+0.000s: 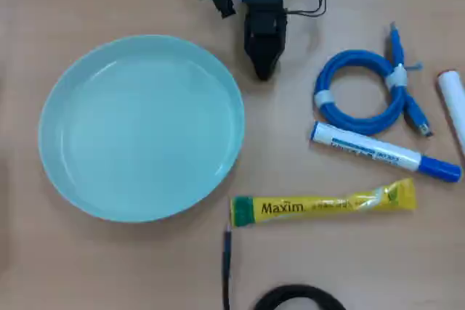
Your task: Pick up the yellow coffee stick, then put it in the green bowl
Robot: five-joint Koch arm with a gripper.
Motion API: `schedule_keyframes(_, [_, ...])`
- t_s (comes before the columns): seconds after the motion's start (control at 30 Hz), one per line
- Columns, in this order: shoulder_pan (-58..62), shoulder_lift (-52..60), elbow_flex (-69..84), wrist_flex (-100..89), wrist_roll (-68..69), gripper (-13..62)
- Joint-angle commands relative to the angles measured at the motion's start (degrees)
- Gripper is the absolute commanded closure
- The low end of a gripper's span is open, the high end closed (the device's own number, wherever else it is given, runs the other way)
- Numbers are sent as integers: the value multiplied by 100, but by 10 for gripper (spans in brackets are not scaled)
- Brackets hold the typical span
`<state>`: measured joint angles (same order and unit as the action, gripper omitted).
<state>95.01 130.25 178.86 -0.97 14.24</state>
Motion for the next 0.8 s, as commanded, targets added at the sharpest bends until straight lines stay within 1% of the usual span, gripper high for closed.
schedule_keyframes(0.0, [149,562,202,694,-1951,507])
schedule_keyframes(0.63, [176,562,202,729,-1986,506])
schedule_keyframes(0.77, [141,562,-158,765,-1960,506])
